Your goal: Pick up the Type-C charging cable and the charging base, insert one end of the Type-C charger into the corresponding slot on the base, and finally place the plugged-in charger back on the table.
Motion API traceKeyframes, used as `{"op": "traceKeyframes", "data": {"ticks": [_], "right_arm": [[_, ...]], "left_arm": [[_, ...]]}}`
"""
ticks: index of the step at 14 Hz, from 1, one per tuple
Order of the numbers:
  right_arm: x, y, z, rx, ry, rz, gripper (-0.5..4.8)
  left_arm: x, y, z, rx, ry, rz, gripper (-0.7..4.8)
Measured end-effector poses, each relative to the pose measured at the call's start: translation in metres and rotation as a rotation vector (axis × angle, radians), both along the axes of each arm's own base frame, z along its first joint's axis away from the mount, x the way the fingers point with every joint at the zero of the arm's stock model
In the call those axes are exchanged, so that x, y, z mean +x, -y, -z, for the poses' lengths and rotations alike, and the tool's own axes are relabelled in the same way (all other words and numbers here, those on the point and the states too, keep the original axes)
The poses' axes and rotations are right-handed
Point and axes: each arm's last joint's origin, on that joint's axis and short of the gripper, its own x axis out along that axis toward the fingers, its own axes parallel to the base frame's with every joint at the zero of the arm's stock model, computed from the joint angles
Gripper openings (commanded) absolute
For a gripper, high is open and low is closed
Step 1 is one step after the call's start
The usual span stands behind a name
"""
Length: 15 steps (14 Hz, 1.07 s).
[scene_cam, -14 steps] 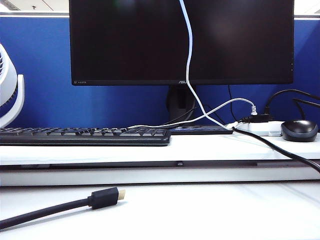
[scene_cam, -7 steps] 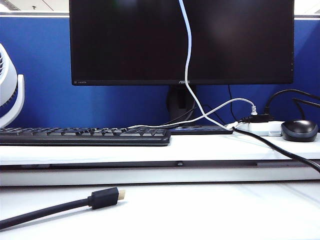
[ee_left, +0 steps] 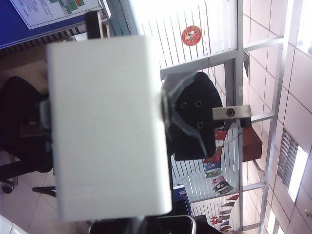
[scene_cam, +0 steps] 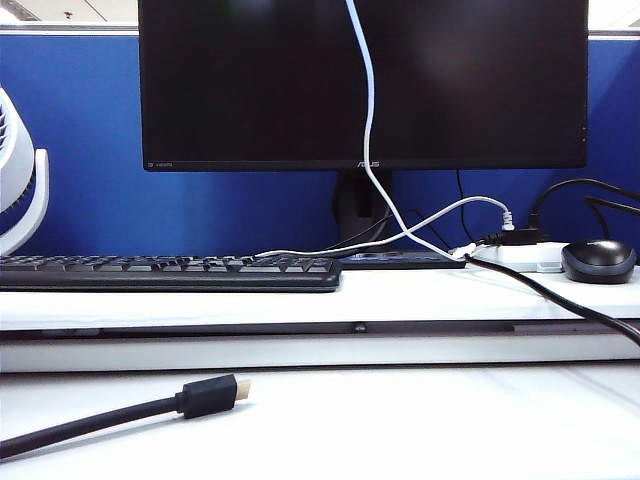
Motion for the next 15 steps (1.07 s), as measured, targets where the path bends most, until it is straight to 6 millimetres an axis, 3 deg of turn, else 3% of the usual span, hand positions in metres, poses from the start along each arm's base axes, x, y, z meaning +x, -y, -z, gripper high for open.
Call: {"op": "traceKeyframes", "data": {"ticks": [1,3,13,15], "right_arm": [[0.000,0.000,0.000,0.000,0.000,0.001,-0.01],[0.001,-0.003,0.001,-0.011,0.002,-0.007,-0.01],[0.020,0.009,0.004,0.022,-0.056,0.043,-0.01],[0.026,0.018,0.002,0.073,-0.102,0.049,-0.01]], "left_arm": [[0.000,0.000,0.000,0.001,0.000,0.008,1.69],[0.000,0.001,0.001,0.007,-0.003,0.038,3.68],[0.005,0.001,0.000,-0.015,0.028,0.016,3.74],[0.015,-0.009,0.001,-0.027,0.045,-0.086,3.74]]}}
